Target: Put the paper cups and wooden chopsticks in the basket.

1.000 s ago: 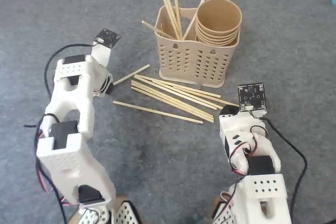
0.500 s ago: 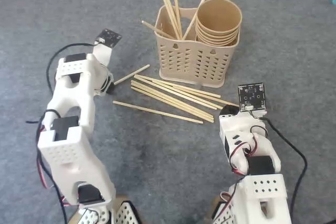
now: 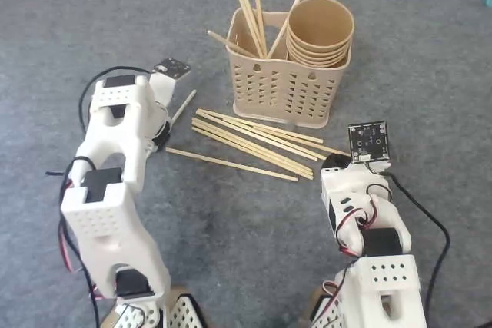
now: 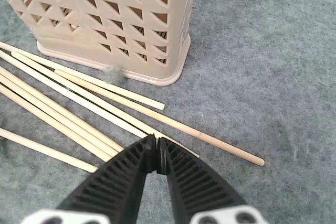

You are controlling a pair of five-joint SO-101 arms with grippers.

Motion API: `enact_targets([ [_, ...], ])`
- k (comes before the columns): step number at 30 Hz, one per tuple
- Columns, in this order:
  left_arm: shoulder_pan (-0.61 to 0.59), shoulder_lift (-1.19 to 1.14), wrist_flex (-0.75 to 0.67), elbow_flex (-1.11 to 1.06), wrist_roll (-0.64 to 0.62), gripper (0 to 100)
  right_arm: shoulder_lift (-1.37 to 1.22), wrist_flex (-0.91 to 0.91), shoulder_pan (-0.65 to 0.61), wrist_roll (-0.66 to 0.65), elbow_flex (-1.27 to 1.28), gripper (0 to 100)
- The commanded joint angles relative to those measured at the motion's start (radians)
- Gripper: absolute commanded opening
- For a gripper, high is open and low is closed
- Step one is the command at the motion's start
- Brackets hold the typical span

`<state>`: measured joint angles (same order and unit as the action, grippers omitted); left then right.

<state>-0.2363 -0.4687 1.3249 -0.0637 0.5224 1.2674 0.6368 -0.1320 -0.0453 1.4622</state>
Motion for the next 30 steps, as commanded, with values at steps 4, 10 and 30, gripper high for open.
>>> enact_targets([
  [4, -0.008, 0.245, 0.038, 0.07, -0.17, 1, 0.021, -0.022, -0.004, -0.012, -0.014, 0.9],
  [10, -0.011, 0.5, 0.038, 0.064, -0.264, 1, 0.021, -0.022, -0.004, -0.012, -0.014, 0.9],
  [30, 0.367, 1.343, -0.704, -0.443, -0.718, 1, 0.021, -0.022, -0.004, -0.012, -0.012, 0.9],
])
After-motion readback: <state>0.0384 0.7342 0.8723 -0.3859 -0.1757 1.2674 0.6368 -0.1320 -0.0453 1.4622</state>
